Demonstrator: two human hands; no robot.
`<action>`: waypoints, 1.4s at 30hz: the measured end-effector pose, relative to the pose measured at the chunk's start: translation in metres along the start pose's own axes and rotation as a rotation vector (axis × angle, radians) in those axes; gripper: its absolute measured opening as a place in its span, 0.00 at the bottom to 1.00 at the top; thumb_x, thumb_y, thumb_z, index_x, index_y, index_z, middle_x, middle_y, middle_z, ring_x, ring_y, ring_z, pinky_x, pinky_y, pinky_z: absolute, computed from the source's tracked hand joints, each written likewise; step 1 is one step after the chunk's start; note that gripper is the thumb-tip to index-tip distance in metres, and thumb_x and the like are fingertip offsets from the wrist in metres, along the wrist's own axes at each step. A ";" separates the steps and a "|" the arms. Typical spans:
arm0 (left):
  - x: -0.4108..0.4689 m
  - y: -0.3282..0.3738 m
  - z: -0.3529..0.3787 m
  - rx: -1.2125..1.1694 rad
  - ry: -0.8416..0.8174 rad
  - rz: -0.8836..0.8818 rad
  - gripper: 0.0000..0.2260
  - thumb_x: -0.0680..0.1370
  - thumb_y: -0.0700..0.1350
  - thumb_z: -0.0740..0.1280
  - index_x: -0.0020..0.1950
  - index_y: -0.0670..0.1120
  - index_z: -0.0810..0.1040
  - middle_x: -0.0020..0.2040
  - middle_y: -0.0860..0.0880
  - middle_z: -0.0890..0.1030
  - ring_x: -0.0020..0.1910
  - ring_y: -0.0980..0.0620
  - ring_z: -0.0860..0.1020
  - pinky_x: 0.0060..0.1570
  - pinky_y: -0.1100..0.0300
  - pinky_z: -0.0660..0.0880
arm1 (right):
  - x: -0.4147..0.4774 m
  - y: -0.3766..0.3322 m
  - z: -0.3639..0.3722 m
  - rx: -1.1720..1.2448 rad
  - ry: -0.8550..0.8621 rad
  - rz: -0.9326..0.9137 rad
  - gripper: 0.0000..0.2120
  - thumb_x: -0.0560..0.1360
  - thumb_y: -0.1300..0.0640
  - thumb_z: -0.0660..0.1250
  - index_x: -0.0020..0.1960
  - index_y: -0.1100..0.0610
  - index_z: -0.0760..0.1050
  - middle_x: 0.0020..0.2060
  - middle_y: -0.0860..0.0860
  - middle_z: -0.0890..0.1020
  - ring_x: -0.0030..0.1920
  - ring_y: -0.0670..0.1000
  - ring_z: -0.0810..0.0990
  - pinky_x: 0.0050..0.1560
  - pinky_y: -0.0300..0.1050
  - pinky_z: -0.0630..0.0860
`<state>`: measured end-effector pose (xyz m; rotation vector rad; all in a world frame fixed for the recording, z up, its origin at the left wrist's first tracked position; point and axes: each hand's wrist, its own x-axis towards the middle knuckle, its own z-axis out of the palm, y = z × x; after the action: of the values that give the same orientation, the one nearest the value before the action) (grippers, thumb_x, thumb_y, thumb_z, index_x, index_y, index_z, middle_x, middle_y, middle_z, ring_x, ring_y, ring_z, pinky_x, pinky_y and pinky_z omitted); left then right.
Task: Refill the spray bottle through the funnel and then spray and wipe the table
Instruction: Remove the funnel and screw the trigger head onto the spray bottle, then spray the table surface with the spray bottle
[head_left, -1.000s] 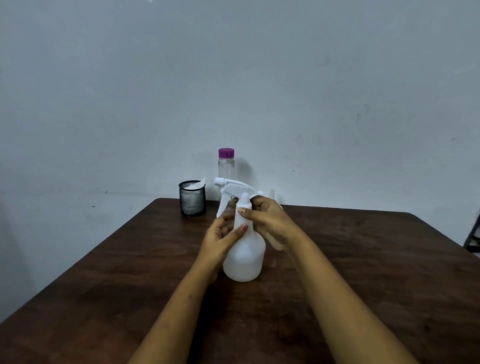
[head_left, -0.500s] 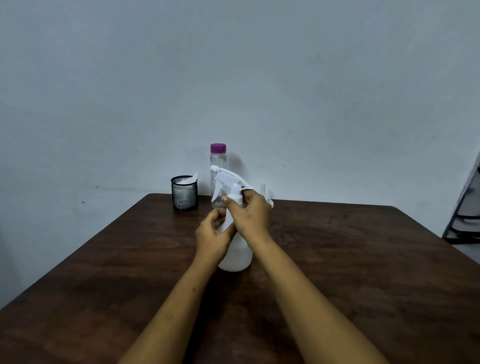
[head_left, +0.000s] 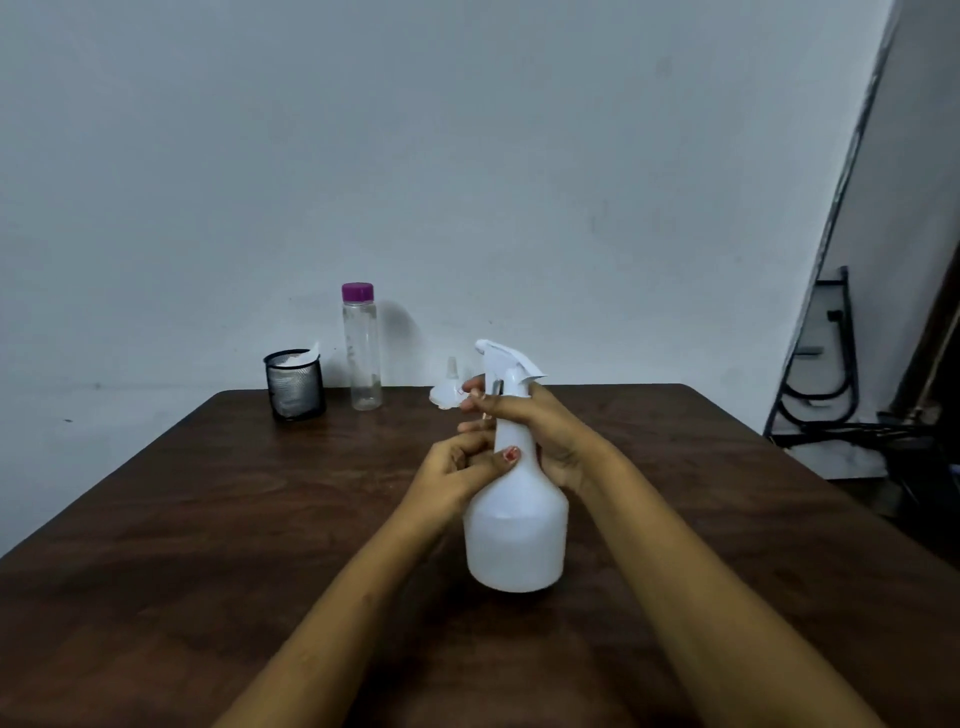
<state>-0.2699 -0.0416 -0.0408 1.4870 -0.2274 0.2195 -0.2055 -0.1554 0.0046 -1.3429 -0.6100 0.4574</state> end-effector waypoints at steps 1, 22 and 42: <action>-0.001 -0.001 0.009 0.063 0.006 0.013 0.09 0.75 0.41 0.68 0.54 0.41 0.81 0.47 0.47 0.85 0.45 0.52 0.83 0.44 0.61 0.80 | -0.008 -0.003 -0.006 0.022 0.040 -0.006 0.03 0.76 0.60 0.67 0.49 0.57 0.76 0.41 0.53 0.82 0.39 0.50 0.82 0.44 0.46 0.80; 0.028 -0.048 0.041 0.674 0.181 0.017 0.09 0.73 0.48 0.71 0.34 0.46 0.78 0.29 0.50 0.82 0.33 0.51 0.82 0.45 0.48 0.80 | -0.171 -0.062 -0.153 -0.906 0.223 0.342 0.27 0.74 0.36 0.52 0.37 0.54 0.80 0.30 0.50 0.83 0.30 0.43 0.80 0.34 0.37 0.76; 0.026 -0.057 0.053 0.622 0.150 -0.007 0.09 0.73 0.45 0.71 0.34 0.45 0.78 0.31 0.50 0.82 0.36 0.47 0.82 0.43 0.49 0.80 | -0.155 -0.045 -0.153 -0.861 0.225 0.267 0.22 0.74 0.36 0.56 0.50 0.50 0.81 0.37 0.54 0.83 0.35 0.47 0.83 0.36 0.40 0.78</action>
<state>-0.2299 -0.0988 -0.0841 2.0751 -0.0284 0.4207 -0.2265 -0.3770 0.0098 -2.2800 -0.4478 0.2450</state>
